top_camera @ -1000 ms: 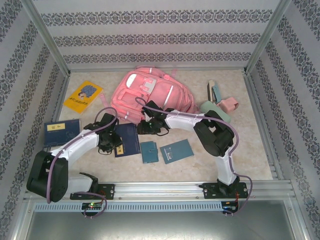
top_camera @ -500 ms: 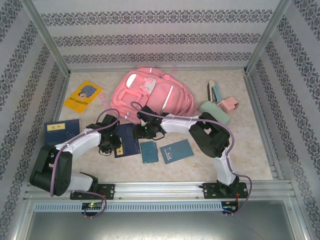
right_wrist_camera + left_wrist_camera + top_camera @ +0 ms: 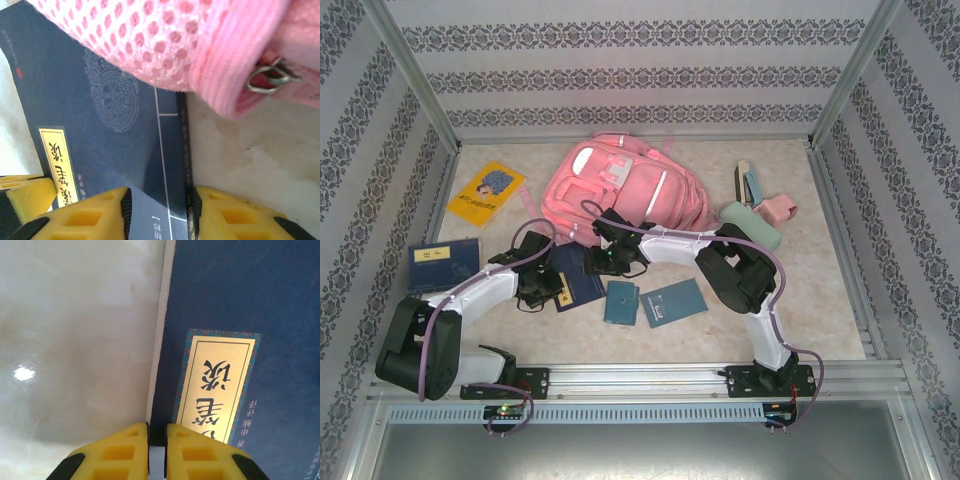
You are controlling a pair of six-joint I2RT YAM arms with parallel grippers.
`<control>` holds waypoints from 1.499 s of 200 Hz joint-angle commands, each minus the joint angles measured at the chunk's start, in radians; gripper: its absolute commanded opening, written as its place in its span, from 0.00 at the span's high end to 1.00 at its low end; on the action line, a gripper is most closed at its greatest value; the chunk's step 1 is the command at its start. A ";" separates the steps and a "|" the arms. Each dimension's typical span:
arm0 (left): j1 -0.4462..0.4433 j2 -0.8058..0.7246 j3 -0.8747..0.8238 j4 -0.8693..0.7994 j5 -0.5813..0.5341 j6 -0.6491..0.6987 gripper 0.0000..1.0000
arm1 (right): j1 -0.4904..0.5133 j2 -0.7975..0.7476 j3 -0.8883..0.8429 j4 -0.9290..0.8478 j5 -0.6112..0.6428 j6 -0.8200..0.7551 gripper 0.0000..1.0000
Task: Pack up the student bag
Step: Pick up the book from the center of the table, then open the student bag at the top-center of the table.
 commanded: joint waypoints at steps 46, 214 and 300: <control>-0.006 0.055 -0.085 0.013 0.049 0.008 0.87 | 0.020 -0.015 -0.041 0.441 -0.382 0.187 0.68; -0.013 -0.183 0.131 -0.183 -0.070 0.085 0.61 | -0.094 -0.325 -0.226 0.303 -0.228 0.024 1.00; -0.221 0.122 0.528 -0.091 -0.183 0.216 0.53 | -0.333 -0.842 -0.570 0.255 0.030 -0.044 1.00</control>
